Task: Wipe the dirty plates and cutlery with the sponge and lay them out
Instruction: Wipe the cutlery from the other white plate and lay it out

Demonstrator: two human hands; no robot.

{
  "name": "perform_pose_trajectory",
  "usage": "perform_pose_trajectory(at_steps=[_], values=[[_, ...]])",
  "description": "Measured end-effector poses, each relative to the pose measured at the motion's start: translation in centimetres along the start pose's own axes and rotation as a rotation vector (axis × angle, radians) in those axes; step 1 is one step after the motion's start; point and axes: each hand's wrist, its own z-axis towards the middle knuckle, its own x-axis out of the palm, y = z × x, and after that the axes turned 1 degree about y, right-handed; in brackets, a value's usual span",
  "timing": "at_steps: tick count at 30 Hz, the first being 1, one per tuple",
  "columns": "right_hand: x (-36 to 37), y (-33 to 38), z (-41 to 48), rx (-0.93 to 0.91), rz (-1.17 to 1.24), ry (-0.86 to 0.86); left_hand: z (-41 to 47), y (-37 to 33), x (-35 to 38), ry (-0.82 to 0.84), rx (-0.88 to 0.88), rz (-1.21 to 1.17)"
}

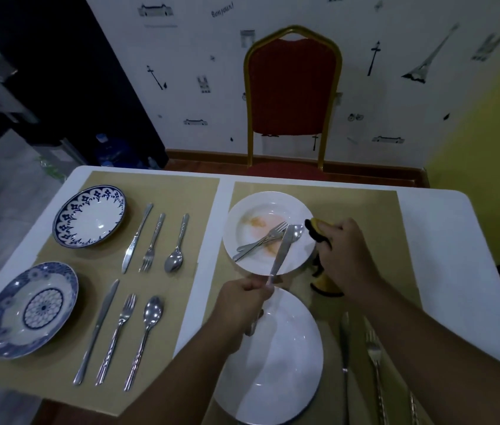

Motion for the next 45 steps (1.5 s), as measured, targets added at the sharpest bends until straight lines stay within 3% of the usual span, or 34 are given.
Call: perform_pose_trajectory(at_steps=[9,13,19,23,34,39,45], values=[[-1.2,-2.2,-3.5,0.074,0.129,0.011,-0.6,-2.1,3.1,0.108,0.048,0.036],[-2.3,-3.2,-4.5,0.080,0.180,-0.004,-0.4,-3.7,4.7,0.211,-0.061,-0.164],[-3.7,-5.2,-5.5,0.074,0.196,-0.038,0.3,-4.2,7.9,0.273,-0.074,-0.455],[-4.5,-6.1,-6.2,0.075,0.191,-0.034,0.5,-4.0,9.7,0.180,-0.071,-0.399],[-5.7,-9.6,-7.1,0.131,0.144,0.074,1.8,-2.5,13.4,0.142,-0.142,-0.228],[-5.7,-10.9,-5.2,0.177,0.081,0.158,5.4,-3.0,15.4,0.034,-0.052,-0.016],[-5.5,-12.2,-1.9,0.180,-0.020,0.211,9.6,-3.9,18.4,-0.017,0.065,0.039]])
